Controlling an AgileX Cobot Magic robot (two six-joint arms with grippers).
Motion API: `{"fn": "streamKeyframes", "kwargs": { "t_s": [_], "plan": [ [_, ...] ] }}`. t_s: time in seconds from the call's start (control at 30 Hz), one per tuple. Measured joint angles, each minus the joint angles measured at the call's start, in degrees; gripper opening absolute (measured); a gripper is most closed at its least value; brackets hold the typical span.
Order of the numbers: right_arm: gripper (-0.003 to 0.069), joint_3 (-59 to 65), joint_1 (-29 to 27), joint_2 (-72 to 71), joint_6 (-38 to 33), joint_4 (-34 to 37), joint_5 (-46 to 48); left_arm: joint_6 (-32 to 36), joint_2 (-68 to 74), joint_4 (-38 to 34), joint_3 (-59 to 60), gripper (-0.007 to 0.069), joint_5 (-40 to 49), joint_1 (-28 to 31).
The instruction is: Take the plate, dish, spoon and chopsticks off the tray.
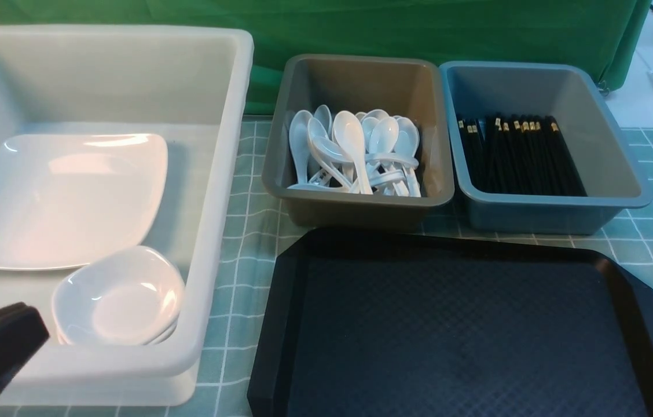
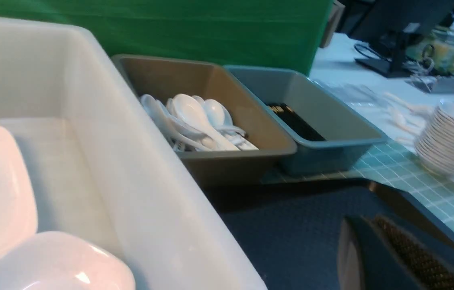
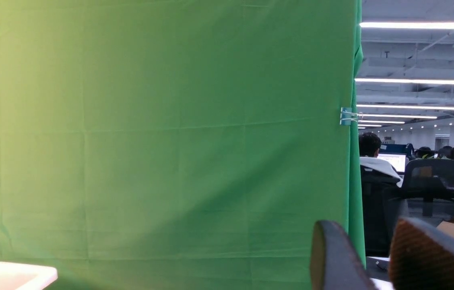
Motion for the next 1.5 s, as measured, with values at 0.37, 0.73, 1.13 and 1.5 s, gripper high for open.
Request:
{"fn": "streamKeyframes", "kwargs": {
  "t_s": [0.37,0.73,1.13,1.5],
  "plan": [
    [0.0244,0.0,0.0,0.0,0.1,0.0,0.0,0.5,0.0,1.4,0.2,0.0011,-5.7,0.0],
    [0.0244,0.0,0.0,0.0,0.1,0.0,0.0,2.0,0.0,7.9,0.2,0.0011,-5.7,0.0],
    [0.0244,0.0,0.0,0.0,0.1,0.0,0.0,-10.3,-8.1,20.3,16.5,0.0011,-18.8,14.3],
    [0.0244,0.0,0.0,0.0,0.1,0.0,0.0,-10.6,-11.9,20.8,25.2,0.0011,-14.9,22.3]
  ]
}}
